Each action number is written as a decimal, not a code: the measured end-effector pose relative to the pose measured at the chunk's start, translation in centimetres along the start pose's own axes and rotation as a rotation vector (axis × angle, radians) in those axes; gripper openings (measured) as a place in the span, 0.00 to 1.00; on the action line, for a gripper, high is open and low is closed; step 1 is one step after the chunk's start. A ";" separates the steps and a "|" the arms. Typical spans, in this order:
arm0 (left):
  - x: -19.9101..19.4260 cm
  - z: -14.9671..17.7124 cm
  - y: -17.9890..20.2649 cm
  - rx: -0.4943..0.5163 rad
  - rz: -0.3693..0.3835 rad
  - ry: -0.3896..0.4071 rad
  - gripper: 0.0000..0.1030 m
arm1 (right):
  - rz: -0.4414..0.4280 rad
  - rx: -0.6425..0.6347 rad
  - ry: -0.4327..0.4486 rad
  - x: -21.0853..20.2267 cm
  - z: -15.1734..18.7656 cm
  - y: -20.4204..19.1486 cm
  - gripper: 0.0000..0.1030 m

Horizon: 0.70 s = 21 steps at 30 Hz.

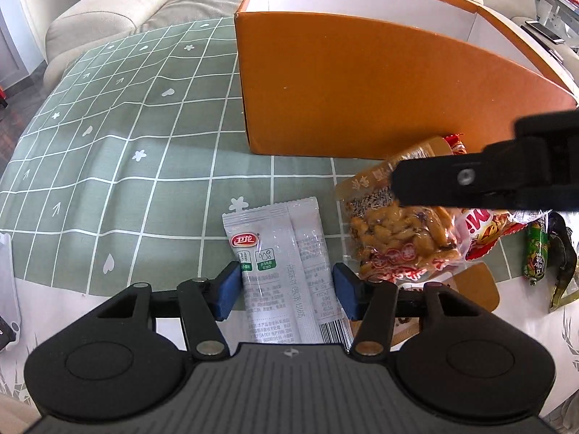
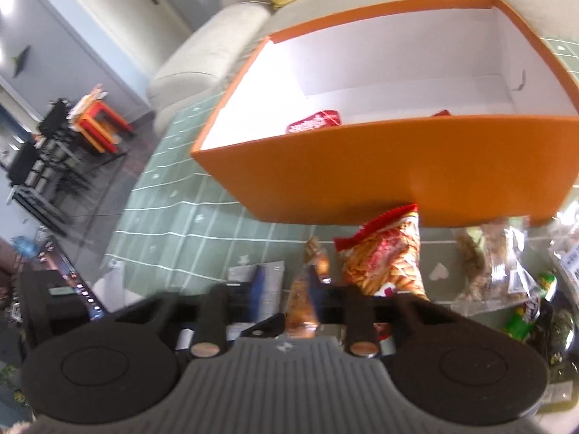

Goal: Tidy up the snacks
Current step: 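Close left tool on the white sachet while right tool holds the peanut bag raised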

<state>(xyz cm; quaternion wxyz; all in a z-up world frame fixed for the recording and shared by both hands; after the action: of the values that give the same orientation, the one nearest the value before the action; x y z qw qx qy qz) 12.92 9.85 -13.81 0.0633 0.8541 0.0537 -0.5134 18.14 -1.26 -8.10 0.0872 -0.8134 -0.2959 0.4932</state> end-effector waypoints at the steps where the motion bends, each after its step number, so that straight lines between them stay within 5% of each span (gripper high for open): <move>1: 0.0 0.0 0.0 -0.001 0.001 0.000 0.60 | 0.012 0.020 0.007 0.1 0.2 0.1 0.35; 6: -0.1 0.0 -0.1 0.001 0.001 0.000 0.61 | 0.029 0.131 0.007 0.1 0.7 1.7 0.34; 14: -0.1 0.0 -0.1 0.002 0.001 -0.001 0.61 | -0.004 0.259 -0.122 0.2 2.5 4.4 0.37; 21: -0.2 0.1 0.2 0.021 0.011 -0.003 0.61 | -0.055 0.270 -0.164 0.3 3.2 5.1 0.42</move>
<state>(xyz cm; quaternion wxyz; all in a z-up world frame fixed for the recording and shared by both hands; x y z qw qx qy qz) 12.77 9.64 -13.65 0.0572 0.8543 0.0435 -0.5149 17.57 -5.68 -12.15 0.1848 -0.7428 -0.2551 0.5908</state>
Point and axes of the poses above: each gripper's, at about its wrist camera, not at the fingertips, and x roughly the way its jaws point, y to its right, z to its underside, the point moved 5 cm from there along x, roughly the way its jaws point, and after that the axes turned 6 degrees about -x, right-handed, at the moved point
